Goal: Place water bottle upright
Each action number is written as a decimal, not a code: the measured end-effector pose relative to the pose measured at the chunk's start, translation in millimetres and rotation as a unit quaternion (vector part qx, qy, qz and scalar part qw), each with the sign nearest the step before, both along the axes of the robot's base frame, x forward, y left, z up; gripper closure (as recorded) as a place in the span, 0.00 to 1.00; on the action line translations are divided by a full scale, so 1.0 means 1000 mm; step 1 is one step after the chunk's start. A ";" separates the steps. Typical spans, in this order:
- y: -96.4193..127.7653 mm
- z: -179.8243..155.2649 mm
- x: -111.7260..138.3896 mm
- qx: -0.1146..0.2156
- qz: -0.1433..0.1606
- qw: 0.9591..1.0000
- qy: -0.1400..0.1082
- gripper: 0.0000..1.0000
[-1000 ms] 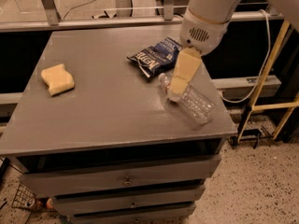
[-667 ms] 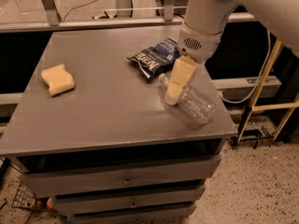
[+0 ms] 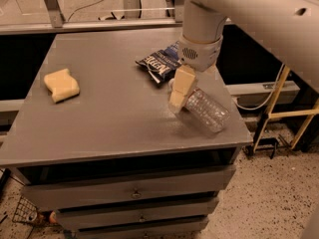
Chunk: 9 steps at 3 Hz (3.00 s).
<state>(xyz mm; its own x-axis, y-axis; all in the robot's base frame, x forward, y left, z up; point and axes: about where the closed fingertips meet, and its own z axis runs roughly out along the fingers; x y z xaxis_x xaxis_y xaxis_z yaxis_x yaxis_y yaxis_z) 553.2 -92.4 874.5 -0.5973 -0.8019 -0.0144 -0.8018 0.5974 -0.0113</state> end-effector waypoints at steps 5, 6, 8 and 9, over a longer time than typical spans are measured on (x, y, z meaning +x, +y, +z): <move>0.017 -0.027 0.015 -0.036 0.015 0.999 0.014 0.73; 0.023 0.021 0.011 0.054 0.059 0.996 -0.040 1.00; 0.024 0.088 0.007 0.251 0.156 0.944 -0.147 1.00; 0.022 0.099 0.006 0.347 0.193 0.900 -0.181 1.00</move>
Offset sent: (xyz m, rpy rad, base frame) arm -0.0051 -0.0060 -0.0346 -0.1750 0.1318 -0.0370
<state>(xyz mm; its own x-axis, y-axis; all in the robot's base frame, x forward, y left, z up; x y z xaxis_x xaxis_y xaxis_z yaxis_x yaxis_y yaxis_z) 559.2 -70.7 973.6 -0.1304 -0.6716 -0.7293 -0.9700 0.2386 -0.0462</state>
